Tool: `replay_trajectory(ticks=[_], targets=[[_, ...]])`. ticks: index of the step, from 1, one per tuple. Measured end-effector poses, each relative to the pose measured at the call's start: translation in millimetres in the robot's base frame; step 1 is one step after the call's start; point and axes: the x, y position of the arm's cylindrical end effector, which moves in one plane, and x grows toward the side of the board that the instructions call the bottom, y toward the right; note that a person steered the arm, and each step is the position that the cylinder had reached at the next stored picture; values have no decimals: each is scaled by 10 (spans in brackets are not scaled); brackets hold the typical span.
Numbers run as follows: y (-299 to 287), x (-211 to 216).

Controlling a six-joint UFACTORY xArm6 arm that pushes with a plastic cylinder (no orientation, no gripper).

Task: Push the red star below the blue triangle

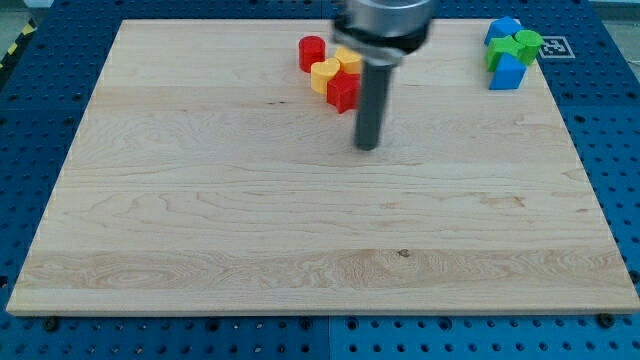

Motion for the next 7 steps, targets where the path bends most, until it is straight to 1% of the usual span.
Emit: replay_trajectory(ticks=[1, 2, 3, 5, 6, 7], targets=[[-701, -237], [-834, -638], [-811, -639], [110, -936], [480, -937], [548, -843]])
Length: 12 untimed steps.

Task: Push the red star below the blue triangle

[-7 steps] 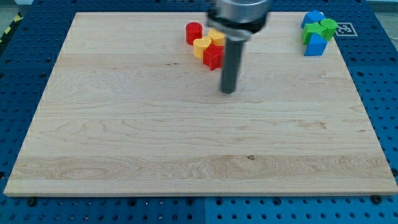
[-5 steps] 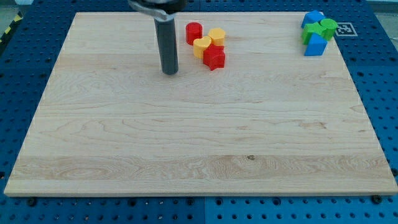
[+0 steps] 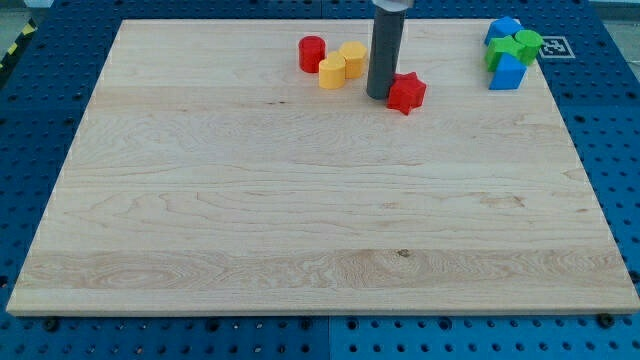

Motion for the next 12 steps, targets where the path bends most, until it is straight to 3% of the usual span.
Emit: replay_trajectory(ticks=[7, 8, 9, 12], targets=[[1316, 82], [1312, 137], [1326, 495], [1926, 599]])
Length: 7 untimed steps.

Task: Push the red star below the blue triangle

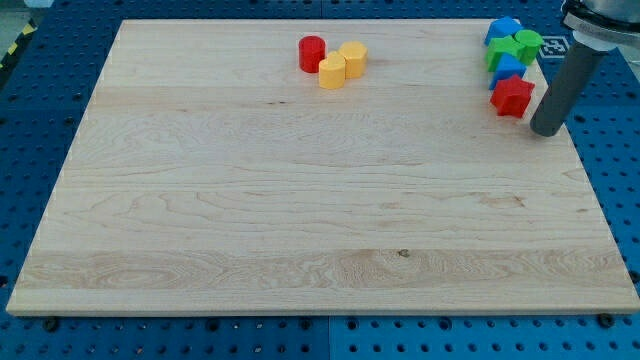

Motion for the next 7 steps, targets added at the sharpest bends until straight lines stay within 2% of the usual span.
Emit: replay_trajectory(ticks=[5, 7], targets=[[-28, -607], [-39, -639]])
